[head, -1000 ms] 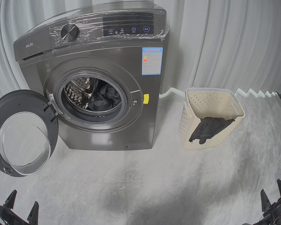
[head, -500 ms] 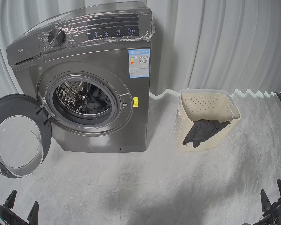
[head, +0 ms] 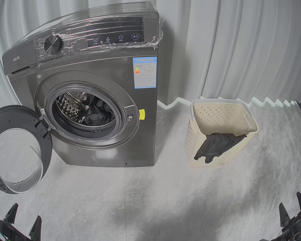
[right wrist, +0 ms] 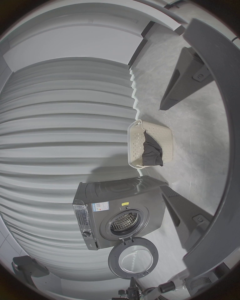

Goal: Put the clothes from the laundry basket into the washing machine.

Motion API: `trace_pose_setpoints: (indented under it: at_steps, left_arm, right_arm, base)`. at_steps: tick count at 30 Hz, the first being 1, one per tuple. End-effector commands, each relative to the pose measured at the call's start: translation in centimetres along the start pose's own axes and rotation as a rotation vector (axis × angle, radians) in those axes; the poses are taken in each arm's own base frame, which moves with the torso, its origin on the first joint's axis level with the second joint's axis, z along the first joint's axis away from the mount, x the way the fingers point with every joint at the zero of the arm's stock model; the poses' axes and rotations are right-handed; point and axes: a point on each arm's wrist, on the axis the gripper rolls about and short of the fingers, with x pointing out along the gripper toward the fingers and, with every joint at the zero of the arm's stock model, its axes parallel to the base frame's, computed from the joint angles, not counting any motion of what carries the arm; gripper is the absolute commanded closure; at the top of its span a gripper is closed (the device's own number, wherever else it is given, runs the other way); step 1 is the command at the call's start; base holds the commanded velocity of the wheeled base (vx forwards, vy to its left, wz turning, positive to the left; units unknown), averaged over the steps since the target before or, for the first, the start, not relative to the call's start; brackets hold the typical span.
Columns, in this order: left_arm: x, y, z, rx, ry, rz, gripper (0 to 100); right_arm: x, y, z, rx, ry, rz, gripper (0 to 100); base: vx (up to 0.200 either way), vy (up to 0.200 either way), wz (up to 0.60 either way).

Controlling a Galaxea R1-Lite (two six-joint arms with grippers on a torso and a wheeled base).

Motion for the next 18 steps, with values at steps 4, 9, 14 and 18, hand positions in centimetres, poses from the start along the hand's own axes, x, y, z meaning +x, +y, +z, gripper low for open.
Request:
trace_pose_setpoints:
  at_steps: [4, 9, 14, 18]
  left_arm:
    - [0.00, 0.01, -0.44, -0.001, 0.000, 0.000, 0]
    - [0.00, 0.01, -0.44, -0.001, 0.000, 0.000, 0]
    - [0.00, 0.01, -0.44, -0.001, 0.000, 0.000, 0]
    - [0.00, 0.01, -0.44, -0.001, 0.000, 0.000, 0]
  right_arm:
    - [0.01, 0.00, -0.48, 0.000, 0.001, 0.001, 0]
    - [0.01, 0.00, -0.48, 0.000, 0.001, 0.001, 0]
    - [0.01, 0.00, -0.48, 0.000, 0.001, 0.001, 0]
    - [0.01, 0.00, -0.48, 0.000, 0.001, 0.001, 0]
  base:
    - [0.000, -0.150, 0.00]
    - [0.000, 0.000, 0.00]
    - [0.000, 0.000, 0.00]
    - [0.000, 0.000, 0.00]
